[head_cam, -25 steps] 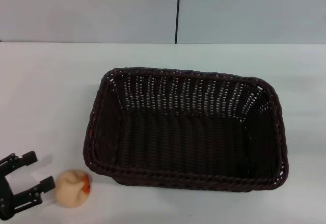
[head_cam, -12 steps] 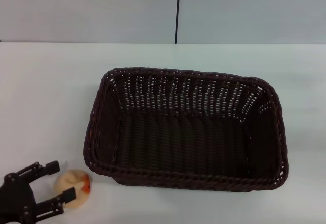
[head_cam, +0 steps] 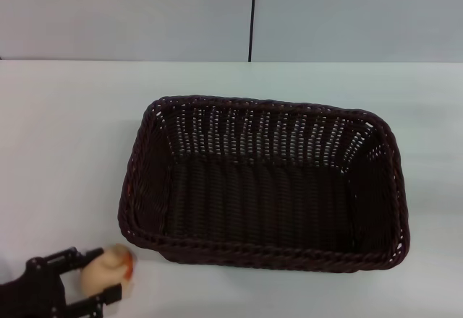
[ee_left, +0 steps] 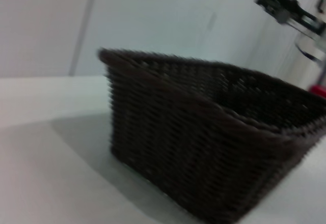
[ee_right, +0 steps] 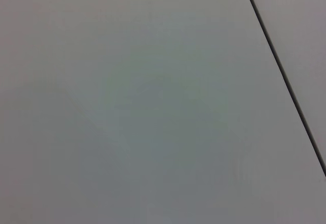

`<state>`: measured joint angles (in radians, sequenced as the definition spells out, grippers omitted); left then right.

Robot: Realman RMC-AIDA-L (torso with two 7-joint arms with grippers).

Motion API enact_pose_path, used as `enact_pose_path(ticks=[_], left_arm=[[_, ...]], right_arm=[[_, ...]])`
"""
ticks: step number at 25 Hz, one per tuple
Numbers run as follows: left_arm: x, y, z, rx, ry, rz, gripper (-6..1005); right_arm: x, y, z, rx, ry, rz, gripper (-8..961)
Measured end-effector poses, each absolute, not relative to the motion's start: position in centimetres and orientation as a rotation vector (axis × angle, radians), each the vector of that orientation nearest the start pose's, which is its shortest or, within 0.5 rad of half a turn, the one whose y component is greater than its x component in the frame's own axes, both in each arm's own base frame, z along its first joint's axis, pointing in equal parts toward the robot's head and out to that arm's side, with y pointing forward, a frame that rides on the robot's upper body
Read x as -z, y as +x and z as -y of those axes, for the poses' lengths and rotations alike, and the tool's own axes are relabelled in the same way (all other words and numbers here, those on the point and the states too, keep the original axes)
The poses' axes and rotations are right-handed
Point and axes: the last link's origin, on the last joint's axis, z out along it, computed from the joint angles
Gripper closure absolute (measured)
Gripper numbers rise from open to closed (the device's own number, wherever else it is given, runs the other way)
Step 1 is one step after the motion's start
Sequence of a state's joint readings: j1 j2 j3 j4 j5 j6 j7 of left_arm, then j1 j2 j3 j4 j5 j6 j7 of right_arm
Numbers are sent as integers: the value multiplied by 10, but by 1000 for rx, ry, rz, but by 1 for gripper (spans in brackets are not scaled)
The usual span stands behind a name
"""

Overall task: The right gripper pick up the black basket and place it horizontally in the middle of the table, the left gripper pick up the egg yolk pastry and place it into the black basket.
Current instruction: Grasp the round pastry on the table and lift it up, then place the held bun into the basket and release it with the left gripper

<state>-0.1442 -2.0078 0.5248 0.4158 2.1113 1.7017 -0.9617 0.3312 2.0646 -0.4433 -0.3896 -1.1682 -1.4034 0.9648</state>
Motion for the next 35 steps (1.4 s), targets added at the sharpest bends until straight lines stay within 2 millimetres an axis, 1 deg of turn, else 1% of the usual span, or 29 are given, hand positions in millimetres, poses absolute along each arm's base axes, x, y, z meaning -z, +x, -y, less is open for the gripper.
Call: enact_pose_path(ticks=[4,9,12,17,20,22,24,25,28,29,30,33,34,35], left_arm=[[5,-373,-168,679,-2665,780,181],[7,-372,-169,677,-2669,774,398],[7,-372,-170,678,-2668,771,637],[7,-371,-171,681,-2668,766,761],[5,-369,-172,707,-2666,757,773],[-1,-366,-173,752,-2641,744,781],[-19,-363,-176,850,-2549,695,788],[-19,-363,-176,850,-2549,695,792],[-42,-361,-177,946,-2414,633,804],[-57,-360,-179,1002,-2323,588,812],[-57,-360,-179,1002,-2323,588,820],[-70,-357,-187,1063,-2212,533,844],[-69,-349,-195,1108,-2203,509,852],[-69,-349,-195,1108,-2203,509,860]], right_arm=[[-89,350,-308,-1097,-1573,-640,563],[-85,351,-307,-1094,-1577,-648,563],[-84,351,-308,-1094,-1578,-650,563],[-83,350,-308,-1093,-1580,-651,562],[-83,350,-308,-1093,-1580,-651,562],[-83,350,-308,-1093,-1579,-651,562],[-84,350,-308,-1093,-1579,-651,563],[-84,350,-308,-1093,-1579,-651,563],[-84,350,-308,-1096,-1578,-648,563],[-84,350,-307,-1099,-1579,-646,563],[-84,350,-307,-1099,-1579,-646,563],[-83,351,-305,-1098,-1577,-650,562],[-83,351,-305,-1098,-1576,-651,562],[-82,352,-304,-1097,-1575,-654,562]])
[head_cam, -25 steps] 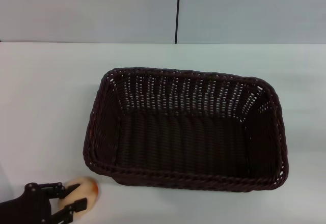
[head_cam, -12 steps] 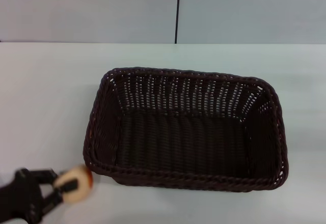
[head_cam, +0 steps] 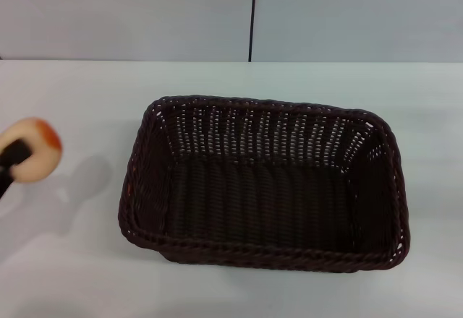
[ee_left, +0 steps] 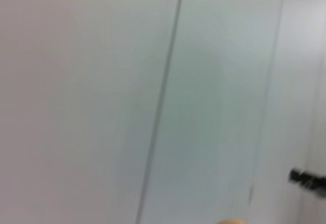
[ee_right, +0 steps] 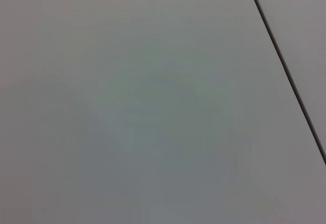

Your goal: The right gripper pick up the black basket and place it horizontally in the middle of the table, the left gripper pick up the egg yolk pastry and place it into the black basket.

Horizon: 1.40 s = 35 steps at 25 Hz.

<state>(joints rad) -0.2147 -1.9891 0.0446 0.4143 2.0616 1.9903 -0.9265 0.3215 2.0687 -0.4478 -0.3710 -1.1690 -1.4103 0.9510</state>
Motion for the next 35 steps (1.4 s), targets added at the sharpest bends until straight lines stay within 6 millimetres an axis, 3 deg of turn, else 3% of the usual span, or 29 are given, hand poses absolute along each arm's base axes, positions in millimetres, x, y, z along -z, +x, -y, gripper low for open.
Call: enact_pose_path(ticks=[7,12,16,23,26,31,34,35], left_arm=[[-25,-298,-237,1293,-2366,450,935],[-2,-274,-256,1355,-2450,461,923],[4,-269,-259,1369,-2461,472,802],[1,-268,-260,1403,-2423,461,610],[-8,-269,-260,1453,-2319,450,532],[-35,-285,-253,1496,-2073,427,362],[-65,-309,-236,1482,-1830,414,244],[-65,-309,-236,1482,-1830,414,257]], right_arm=[[-78,354,-301,-1102,-1573,-677,563],[-77,353,-301,-1102,-1576,-678,563],[-77,354,-300,-1103,-1572,-681,563],[-76,355,-299,-1104,-1565,-689,562],[-76,355,-299,-1106,-1562,-689,562],[-80,355,-290,-1140,-1547,-668,562],[-96,356,-272,-1217,-1469,-602,563],[-96,356,-272,-1217,-1469,-602,563]])
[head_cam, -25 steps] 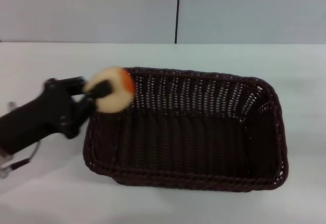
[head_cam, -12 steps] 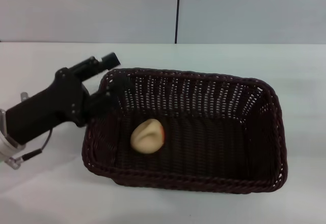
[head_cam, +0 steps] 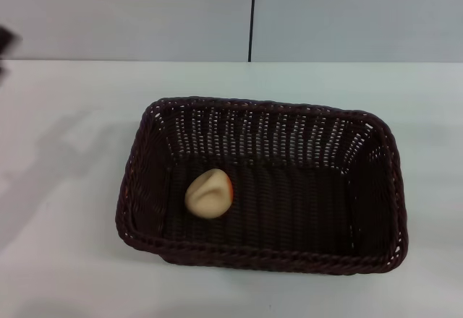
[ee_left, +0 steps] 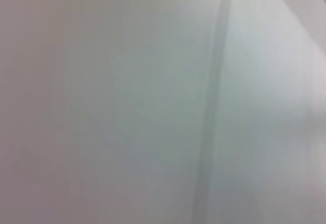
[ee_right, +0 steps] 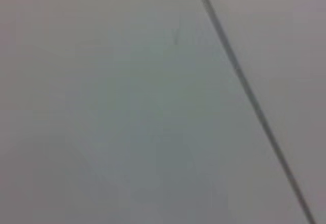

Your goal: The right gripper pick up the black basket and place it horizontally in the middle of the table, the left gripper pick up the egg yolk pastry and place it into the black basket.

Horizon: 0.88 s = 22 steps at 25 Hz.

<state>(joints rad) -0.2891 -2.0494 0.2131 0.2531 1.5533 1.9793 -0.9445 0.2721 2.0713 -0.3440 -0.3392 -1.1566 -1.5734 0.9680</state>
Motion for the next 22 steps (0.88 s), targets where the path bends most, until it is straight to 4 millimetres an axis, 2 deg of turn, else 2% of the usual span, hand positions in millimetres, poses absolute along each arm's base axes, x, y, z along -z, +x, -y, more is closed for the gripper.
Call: enact_pose_path(ticks=[4,9,18,22], left_arm=[[-93,-334,-206,1429,-1602,387,310],[-104,-344,-193,1396,-1535,371,484],[-122,-355,-175,1354,-1426,343,784],[-125,-357,-170,1339,-1411,336,954]], right_arm=[[-113,361,-251,-1288,-1373,-565,563],[-120,367,-239,-1291,-1321,-547,562],[-124,367,-236,-1305,-1301,-537,562],[-125,368,-235,-1307,-1291,-534,562]])
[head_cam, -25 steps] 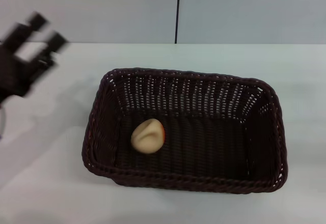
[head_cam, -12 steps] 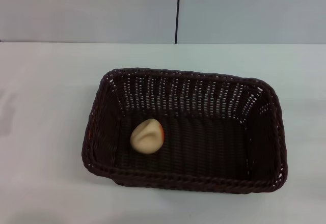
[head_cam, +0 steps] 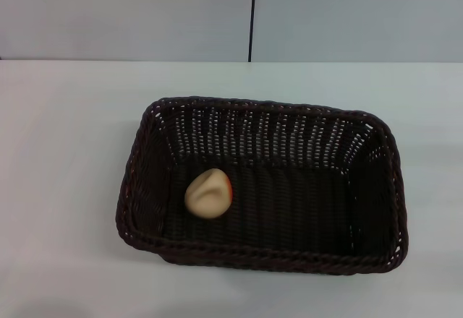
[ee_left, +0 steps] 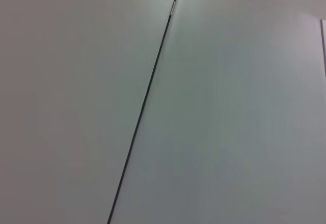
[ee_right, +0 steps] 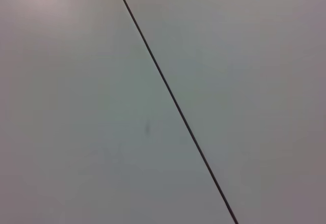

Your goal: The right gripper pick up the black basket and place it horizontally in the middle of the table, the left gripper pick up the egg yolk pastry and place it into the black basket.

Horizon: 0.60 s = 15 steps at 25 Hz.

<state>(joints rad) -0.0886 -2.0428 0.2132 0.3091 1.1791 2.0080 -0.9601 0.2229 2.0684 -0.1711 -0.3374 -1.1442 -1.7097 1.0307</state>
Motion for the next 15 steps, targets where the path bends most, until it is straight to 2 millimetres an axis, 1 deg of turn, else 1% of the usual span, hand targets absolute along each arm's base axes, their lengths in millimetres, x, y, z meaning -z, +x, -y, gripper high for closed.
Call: enact_pose_path(ticks=[1,7,15], left_arm=[[-125,-357,-169,1335,-1410,334,997],[-131,-360,-161,1320,-1393,324,1001],[-134,-360,-159,1321,-1376,320,1001]], right_arm=[[-126,368,-235,-1308,-1290,-533,562],[-127,368,-234,-1312,-1280,-528,562],[-128,367,-230,-1317,-1279,-517,563]])
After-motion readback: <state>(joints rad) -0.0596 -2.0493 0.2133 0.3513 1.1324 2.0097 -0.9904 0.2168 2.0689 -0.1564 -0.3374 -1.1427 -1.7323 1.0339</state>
